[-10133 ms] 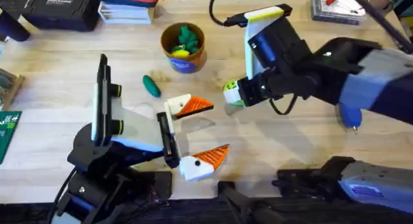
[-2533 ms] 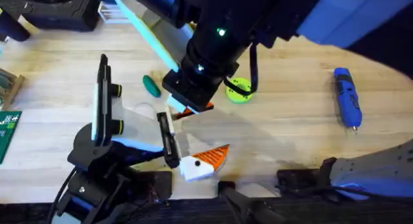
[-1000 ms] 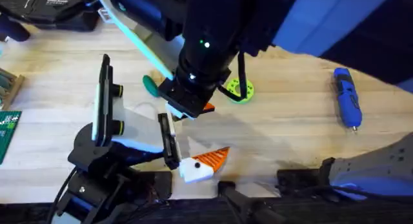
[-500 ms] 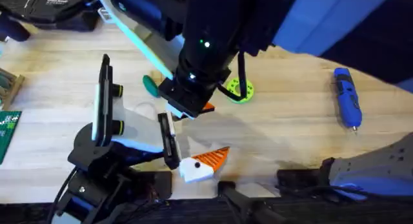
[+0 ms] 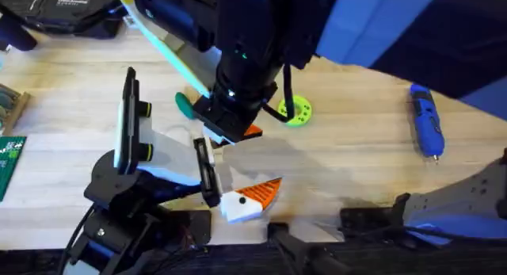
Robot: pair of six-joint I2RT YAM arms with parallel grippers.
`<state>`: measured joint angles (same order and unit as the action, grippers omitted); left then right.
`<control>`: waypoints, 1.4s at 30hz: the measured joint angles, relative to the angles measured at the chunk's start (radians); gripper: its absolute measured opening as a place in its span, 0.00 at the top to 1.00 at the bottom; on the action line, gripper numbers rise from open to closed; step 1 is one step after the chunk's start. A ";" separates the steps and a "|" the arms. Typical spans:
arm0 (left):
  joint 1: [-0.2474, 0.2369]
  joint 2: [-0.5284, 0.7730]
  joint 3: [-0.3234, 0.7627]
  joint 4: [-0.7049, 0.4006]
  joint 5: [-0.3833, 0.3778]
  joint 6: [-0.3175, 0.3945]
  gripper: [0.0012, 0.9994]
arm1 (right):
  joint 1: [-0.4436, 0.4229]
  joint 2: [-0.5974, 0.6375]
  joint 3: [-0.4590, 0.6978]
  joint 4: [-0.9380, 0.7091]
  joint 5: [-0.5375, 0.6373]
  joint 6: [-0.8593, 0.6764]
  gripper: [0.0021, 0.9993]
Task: Pick up the gripper from the table and insert it into the empty holder that is missing its gripper. Then pick up a screw, insert it into the mounting hole, and use the screwdriver to tighten it. Finally, clean up the table by picking up the vegetable and placing it into the bucket.
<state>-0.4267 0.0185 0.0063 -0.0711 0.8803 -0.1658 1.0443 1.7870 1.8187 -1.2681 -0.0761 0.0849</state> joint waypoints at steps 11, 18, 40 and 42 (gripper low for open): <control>0.000 -0.003 0.000 0.003 -0.005 0.017 0.01 | -0.037 -0.032 0.000 -0.009 0.025 -0.003 0.01; -0.001 -0.003 0.000 0.003 -0.005 0.023 0.01 | -0.080 -0.102 0.000 -0.024 0.008 0.000 0.01; -0.001 -0.003 0.000 0.003 -0.005 0.027 0.01 | -0.486 -0.710 -0.542 0.018 -0.263 -0.052 0.01; -0.001 -0.003 0.000 0.003 -0.005 0.027 0.01 | -0.518 -0.764 -0.564 -0.010 -0.295 -0.082 0.01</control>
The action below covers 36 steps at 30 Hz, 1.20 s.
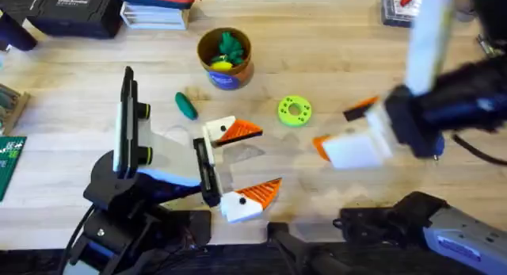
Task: Pick up the gripper from the table and insert it into the empty holder that is missing its gripper. Then pick up a screw, insert it into the mounting hole, and use the screwdriver to tighten it. Finally, clean up the table by picking up the vegetable and placing it into the bucket.
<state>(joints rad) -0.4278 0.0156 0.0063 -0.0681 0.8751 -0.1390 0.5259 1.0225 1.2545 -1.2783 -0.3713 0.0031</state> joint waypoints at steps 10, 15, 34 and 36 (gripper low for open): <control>0.000 0.000 0.000 0.000 0.000 0.000 0.01 | -0.032 -0.142 -0.010 -0.114 -0.174 -0.225 0.01; 0.000 0.000 0.000 0.001 -0.015 0.001 0.42 | -0.032 -0.150 -0.010 -0.114 -0.195 -0.253 0.01; 0.000 0.000 0.000 0.005 -0.118 0.008 1.00 | -0.141 -0.099 -0.012 -0.083 0.021 -0.163 0.01; 0.000 0.000 0.000 0.005 -0.121 0.008 1.00 | -0.211 -0.058 -0.012 -0.072 0.071 -0.154 0.01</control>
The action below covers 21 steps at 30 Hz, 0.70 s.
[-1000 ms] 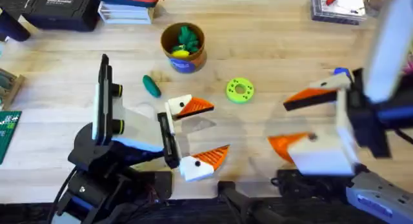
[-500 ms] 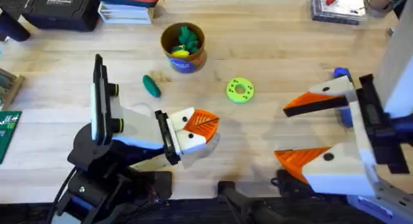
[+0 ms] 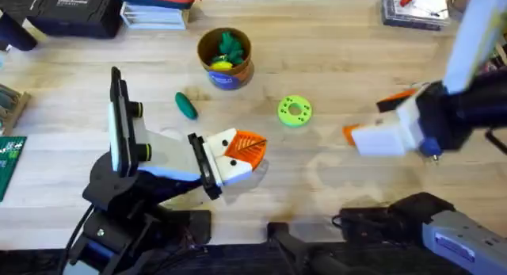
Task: Pick up the gripper from the table and insert it into the empty holder that is missing its gripper. Then pick up a screw, insert it into the mounting hole, and use the screwdriver to tighten it. Finally, clean up the table by picking up the vegetable and placing it into the bucket.
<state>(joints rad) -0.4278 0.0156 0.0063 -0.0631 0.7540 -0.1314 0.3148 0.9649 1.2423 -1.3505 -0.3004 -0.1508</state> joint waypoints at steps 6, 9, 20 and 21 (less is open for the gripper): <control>0.000 0.000 0.000 0.000 -0.006 0.000 1.00 | -0.289 0.192 0.000 0.071 0.176 0.007 0.01; 0.000 0.000 0.000 0.000 -0.011 0.000 1.00 | -0.425 0.288 0.000 0.136 0.221 -0.030 0.01; 0.000 0.000 0.000 0.000 -0.014 0.000 1.00 | -0.776 0.548 -0.001 0.278 0.264 -0.267 0.01; 0.000 0.000 0.000 0.000 -0.014 0.000 1.00 | -0.801 0.568 -0.001 0.286 0.267 -0.285 0.01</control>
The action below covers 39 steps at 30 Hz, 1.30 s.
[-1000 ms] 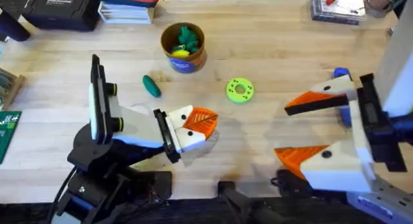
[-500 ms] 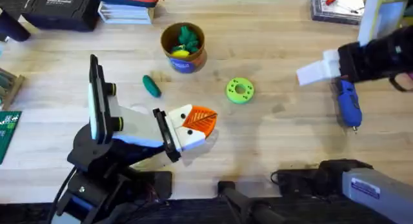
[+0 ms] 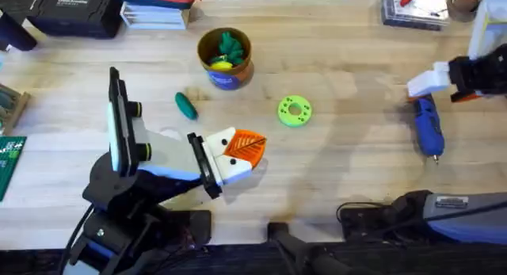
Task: Pick up the gripper from the table and insert it into the empty holder that is missing its gripper. Then pick up a screw, insert it into the mounting hole, and use the screwdriver to tighten it. Finally, clean up the table by picking up the vegetable and placing it into the bucket.
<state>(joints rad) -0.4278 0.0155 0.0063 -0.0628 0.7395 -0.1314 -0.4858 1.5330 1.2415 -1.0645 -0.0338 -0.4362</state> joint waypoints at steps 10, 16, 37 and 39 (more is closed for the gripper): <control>0.000 0.000 0.000 0.000 0.000 0.000 1.00 | -0.120 0.098 -0.001 0.097 0.011 -0.188 0.01; 0.000 0.000 0.000 0.000 0.000 0.000 1.00 | -0.122 0.171 -0.001 0.136 -0.035 -0.210 0.01; 0.000 0.000 0.000 0.000 0.000 0.000 1.00 | -0.101 0.296 -0.001 0.189 -0.057 -0.224 0.59; 0.000 0.000 0.000 0.000 0.000 0.000 1.00 | -0.101 0.297 -0.001 0.193 -0.057 -0.227 0.84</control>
<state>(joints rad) -0.4278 0.0158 0.0063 -0.0628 0.7391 -0.1314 -0.5873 1.8301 1.2404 -0.8715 -0.0906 -0.6636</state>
